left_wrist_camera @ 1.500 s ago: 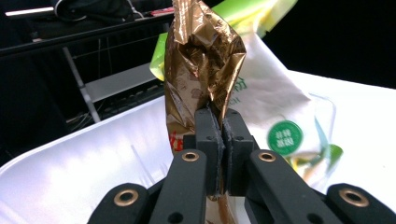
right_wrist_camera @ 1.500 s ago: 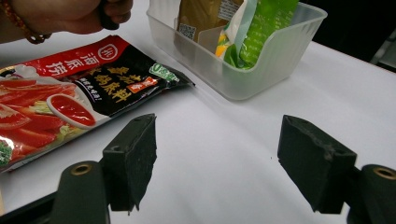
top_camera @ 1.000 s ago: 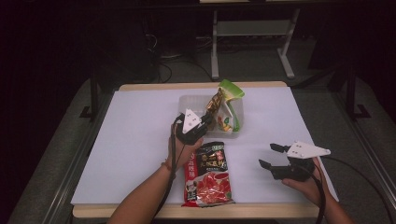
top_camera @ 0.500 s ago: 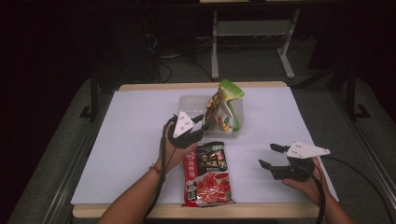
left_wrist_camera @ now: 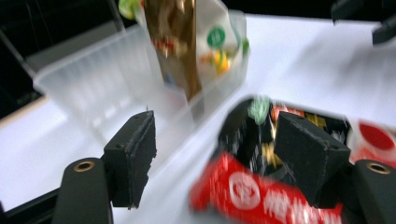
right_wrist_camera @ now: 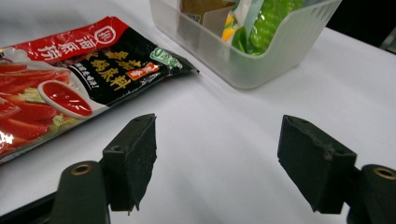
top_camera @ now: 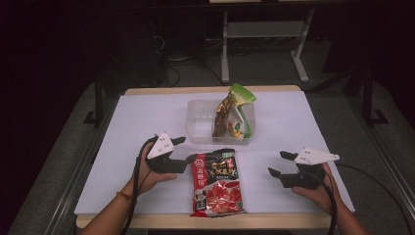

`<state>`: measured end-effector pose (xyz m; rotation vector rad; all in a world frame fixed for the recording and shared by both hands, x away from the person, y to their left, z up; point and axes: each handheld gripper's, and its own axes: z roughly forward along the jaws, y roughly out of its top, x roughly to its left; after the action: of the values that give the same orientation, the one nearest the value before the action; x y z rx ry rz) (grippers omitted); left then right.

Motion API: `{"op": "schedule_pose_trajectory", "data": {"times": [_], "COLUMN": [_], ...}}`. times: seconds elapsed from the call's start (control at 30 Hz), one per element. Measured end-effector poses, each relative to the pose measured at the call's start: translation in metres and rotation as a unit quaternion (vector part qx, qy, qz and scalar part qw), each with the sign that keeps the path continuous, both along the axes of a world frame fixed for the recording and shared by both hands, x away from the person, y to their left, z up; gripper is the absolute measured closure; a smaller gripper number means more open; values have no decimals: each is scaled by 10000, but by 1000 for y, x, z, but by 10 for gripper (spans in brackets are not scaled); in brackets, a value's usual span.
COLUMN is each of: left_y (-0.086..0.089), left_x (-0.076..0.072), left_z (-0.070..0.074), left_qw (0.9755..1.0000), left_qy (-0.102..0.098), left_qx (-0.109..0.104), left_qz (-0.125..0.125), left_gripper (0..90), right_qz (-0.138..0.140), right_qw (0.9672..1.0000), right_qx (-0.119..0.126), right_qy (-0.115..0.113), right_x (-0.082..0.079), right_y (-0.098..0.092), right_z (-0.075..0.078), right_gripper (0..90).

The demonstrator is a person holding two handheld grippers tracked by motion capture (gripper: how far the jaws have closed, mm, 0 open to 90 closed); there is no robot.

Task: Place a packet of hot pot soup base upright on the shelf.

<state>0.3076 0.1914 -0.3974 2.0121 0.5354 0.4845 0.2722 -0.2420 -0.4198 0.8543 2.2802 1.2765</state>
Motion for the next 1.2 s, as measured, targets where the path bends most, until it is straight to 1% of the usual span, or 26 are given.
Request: {"op": "schedule_pose_trajectory", "data": {"times": [0.03, 0.07, 0.13, 0.17, 0.23, 0.33, 0.43, 0.5, 0.57, 0.6, 0.67, 0.73, 0.8, 0.83, 0.9, 0.97, 1.03, 1.07, 1.1, 1.13, 1.17, 1.2], "left_y": [5, 9, 15, 18, 21, 21, 21, 20, 19, 19, 18, 16, 14, 13, 11, 9, 6, 5, 3, 0, -2, -5], "left_x": [-2, -4, -7, -8, -9, -11, -8, -8, -7, -7, -7, -7, -7, -6, -4, -2, 1, 3, 5, 7, 7, 9], "left_z": [-3, -5, -9, -12, -17, -26, -35, -41, -45, -46, -49, -51, -52, -53, -53, -52, -51, -50, -50, -51, -51, -51], "left_qw": [10000, 9999, 9994, 9991, 9979, 9962, 9931, 9915, 9898, 9885, 9863, 9843, 9826, 9814, 9790, 9775, 9766, 9750, 9735, 9734, 9732, 9724], "left_qy": [62, 138, 320, 417, 635, 840, 1144, 1271, 1393, 1480, 1613, 1730, 1814, 1874, 1992, 2059, 2102, 2165, 2230, 2246, 2260, 2299], "left_qx": [74, 102, 106, 90, 58, 178, 87, 91, 111, 100, 65, 41, 19, -1, -108, -209, -261, -341, -371, -330, -309, -257], "left_qz": [10, 15, 2, -7, -52, -153, -227, -250, -270, -300, -329, -338, -389, -409, -428, -417, -371, -355, -338, -313, -279, -297], "left_gripper": [254, 253, 237, 233, 224, 210, 200, 197, 190, 178, 176, 175, 174, 172, 171, 170, 168, 168, 167, 167, 167, 167], "right_qz": [3, 19, -1, 12, 18, 34, 49, 95, 192, 220, 362, 480, 563, 594, 618, 639, 681, 705, 720, 735, 741, 765], "right_qw": [10000, 10000, 10000, 10000, 9999, 9999, 9997, 9995, 9990, 9988, 9980, 9970, 9961, 9954, 9944, 9931, 9919, 9909, 9902, 9897, 9888, 9878], "right_qx": [-26, -25, -47, -73, -89, -22, -37, -123, -165, -227, -252, -298, -286, -346, -422, -423, -330, -314, -286, -256, -169, -78], "right_qy": [0, 21, 68, 57, 67, 137, 230, 286, 369, 374, 451, 526, 624, 666, 746, 882, 1025, 1101, 1163, 1204, 1287, 1357], "right_x": [0, 1, 1, 1, -1, 0, 2, 3, 3, 3, 4, 4, 6, 7, 10, 13, 15, 16, 17, 19, 20, 22], "right_y": [1, 2, 4, 5, 7, 10, 17, 25, 33, 36, 46, 55, 63, 68, 76, 82, 87, 89, 91, 93, 94, 94], "right_z": [0, -1, -2, -2, -2, 0, -1, -3, -5, -5, -6, -8, -10, -12, -14, -17, -18, -19, -19, -19, -19, -19], "right_gripper": [275, 276, 276, 276, 275, 277, 277, 275, 273, 273, 271, 270, 272, 272, 276, 280, 279, 279, 278, 276, 279, 280]}}
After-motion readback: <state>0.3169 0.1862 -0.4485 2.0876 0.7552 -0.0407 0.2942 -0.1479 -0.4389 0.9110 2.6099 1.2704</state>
